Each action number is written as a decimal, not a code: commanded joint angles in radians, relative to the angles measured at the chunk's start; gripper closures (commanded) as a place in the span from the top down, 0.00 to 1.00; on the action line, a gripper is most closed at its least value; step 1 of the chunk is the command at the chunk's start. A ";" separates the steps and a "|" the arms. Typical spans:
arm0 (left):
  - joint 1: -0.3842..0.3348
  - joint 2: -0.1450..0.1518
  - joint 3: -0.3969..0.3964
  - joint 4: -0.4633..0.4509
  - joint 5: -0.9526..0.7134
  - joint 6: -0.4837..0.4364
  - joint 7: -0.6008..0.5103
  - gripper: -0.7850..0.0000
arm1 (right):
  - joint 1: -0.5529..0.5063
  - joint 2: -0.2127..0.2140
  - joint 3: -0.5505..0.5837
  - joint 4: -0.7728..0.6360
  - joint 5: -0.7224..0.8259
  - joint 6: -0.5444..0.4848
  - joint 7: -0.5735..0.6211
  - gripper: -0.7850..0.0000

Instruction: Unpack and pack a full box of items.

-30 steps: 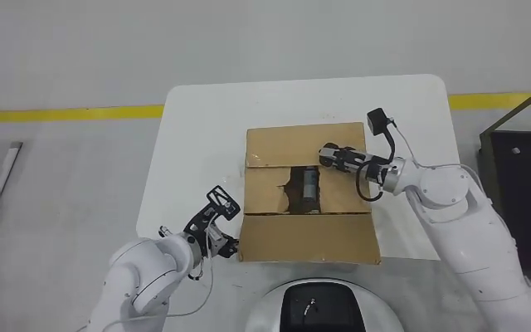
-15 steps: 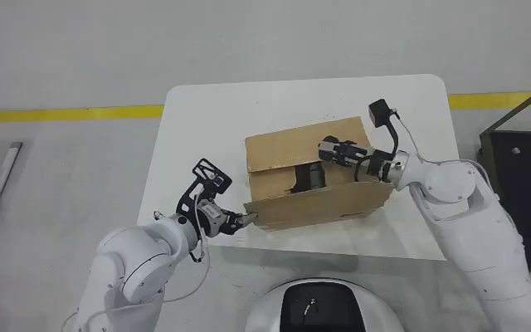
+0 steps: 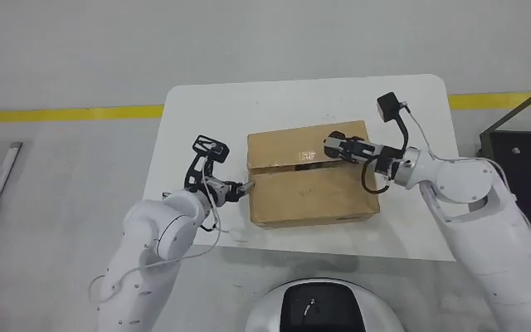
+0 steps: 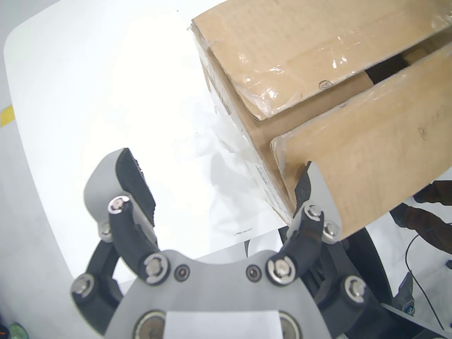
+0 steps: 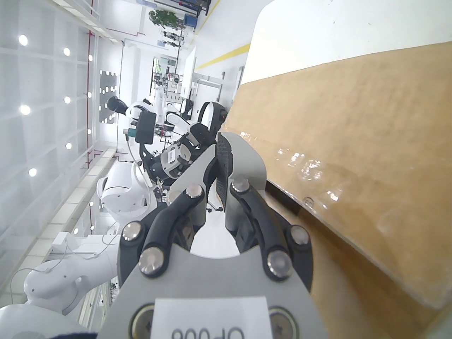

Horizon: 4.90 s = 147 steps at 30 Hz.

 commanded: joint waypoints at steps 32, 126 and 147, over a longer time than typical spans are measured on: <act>0.039 0.005 -0.023 0.034 0.100 -0.011 -0.044 1.00 | 0.097 -0.001 -0.128 0.210 0.033 0.020 0.032 0.00; -0.386 -0.217 0.443 0.189 -0.037 0.033 0.252 1.00 | -0.314 0.095 0.336 -0.064 0.126 0.003 -0.105 0.00; -0.305 -0.199 0.101 0.146 -0.426 0.365 0.045 1.00 | -0.218 0.103 0.235 -0.044 0.106 0.007 -0.081 0.00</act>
